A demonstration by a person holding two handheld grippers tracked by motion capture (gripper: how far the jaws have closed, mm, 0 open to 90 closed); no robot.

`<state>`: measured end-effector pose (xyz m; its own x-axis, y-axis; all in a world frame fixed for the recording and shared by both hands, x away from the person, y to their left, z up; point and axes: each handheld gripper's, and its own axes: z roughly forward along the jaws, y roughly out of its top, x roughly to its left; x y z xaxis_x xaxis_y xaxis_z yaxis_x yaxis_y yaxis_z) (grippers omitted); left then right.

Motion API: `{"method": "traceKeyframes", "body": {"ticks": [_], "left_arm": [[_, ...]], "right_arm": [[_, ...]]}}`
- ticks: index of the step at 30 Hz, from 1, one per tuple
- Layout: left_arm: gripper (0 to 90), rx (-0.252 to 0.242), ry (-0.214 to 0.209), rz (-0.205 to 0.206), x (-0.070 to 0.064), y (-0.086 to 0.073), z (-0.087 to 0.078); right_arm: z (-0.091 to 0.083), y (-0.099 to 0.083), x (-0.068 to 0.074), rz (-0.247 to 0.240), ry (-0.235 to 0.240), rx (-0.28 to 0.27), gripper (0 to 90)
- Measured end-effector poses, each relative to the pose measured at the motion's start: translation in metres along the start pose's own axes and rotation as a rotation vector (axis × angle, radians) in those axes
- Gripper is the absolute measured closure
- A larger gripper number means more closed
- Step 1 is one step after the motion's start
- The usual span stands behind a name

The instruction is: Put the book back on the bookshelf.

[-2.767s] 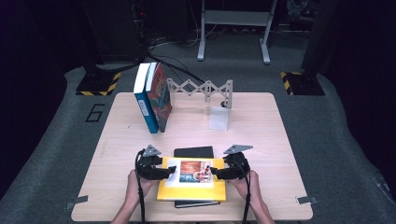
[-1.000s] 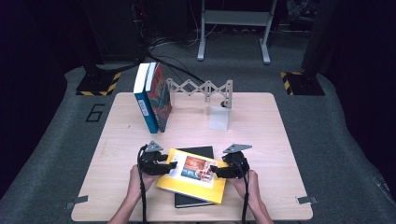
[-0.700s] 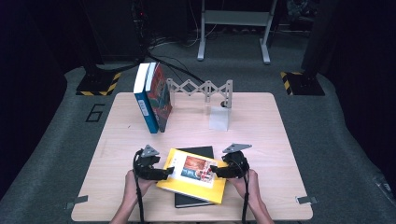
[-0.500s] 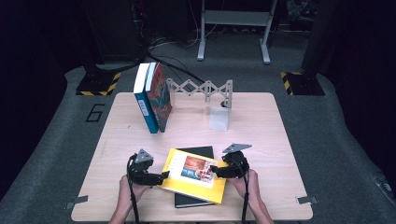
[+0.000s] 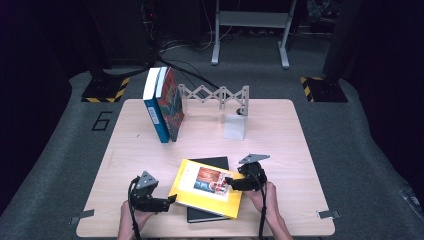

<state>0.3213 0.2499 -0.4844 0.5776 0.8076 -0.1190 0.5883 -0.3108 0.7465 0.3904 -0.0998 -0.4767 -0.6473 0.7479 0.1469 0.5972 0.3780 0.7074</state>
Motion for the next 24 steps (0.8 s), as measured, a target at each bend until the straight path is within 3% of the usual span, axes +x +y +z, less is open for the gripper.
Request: {"method": "traceKeyframes", "body": {"ticks": [5, 9, 13, 18, 24], "left_arm": [[9.5, 0.003, -0.012, 0.003, -0.002, -0.002, -0.001], [9.5, 0.029, 0.019, 0.039, -0.005, -0.006, 0.001], [8.6, 0.012, 0.023, 0.028, -0.005, -0.01, 0.002], [8.1, -0.009, 0.033, -0.007, 0.003, -0.011, 0.007], [8.1, -0.003, 0.06, -0.02, 0.012, -0.002, 0.014]], "right_arm": [[0.0, 0.0, 0.0, 0.006, 0.004, 0.002, 33.0], [0.0, 0.0, 0.0, 0.01, 0.0, -0.001, 33.0], [-0.001, -0.001, 0.002, 0.022, -0.006, 0.001, 33.2], [-0.003, -0.002, 0.005, -0.002, -0.011, 0.0, 37.3], [-0.007, -0.006, 0.007, -0.015, -0.002, -0.003, 42.1]]}}
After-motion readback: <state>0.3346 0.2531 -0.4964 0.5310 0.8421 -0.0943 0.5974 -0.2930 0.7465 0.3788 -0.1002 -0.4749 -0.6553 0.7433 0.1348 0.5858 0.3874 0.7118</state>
